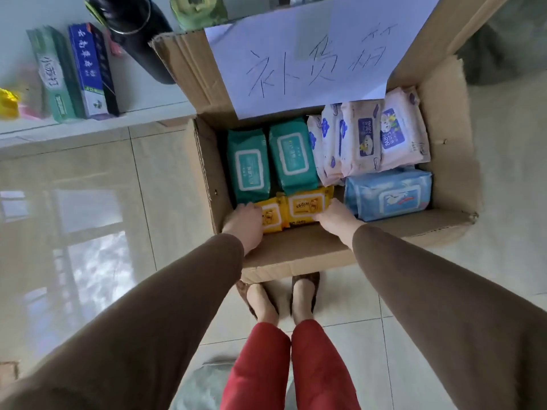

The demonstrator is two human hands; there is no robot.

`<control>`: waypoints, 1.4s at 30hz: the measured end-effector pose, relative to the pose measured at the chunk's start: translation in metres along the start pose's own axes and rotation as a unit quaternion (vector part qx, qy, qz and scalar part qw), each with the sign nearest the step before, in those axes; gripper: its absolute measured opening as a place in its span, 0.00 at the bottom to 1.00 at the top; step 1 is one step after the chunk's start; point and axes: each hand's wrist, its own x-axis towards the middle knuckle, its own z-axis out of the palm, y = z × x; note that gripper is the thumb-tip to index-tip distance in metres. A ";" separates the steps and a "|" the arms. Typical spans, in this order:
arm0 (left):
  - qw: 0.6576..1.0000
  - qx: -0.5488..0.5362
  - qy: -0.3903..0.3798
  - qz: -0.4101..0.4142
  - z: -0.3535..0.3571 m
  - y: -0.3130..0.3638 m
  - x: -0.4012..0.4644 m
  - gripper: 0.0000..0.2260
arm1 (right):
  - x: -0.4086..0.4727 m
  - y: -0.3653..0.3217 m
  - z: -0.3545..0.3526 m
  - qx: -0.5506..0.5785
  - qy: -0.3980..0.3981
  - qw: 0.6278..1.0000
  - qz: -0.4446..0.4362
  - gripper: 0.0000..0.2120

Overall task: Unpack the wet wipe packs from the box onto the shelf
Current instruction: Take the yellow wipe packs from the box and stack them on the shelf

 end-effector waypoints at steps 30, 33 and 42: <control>0.985 -0.140 0.095 -0.044 -0.075 0.002 -0.110 0.15 | -0.134 -0.031 -0.067 0.266 0.019 0.963 -0.042 0.11; 0.963 -0.232 0.121 -0.057 -0.133 -0.029 -0.179 0.16 | -0.213 -0.072 -0.086 0.263 0.031 0.959 -0.099 0.17; 0.845 -0.432 0.287 -0.132 -0.231 -0.233 -0.382 0.18 | -0.417 -0.285 -0.042 0.193 0.002 0.938 -0.290 0.16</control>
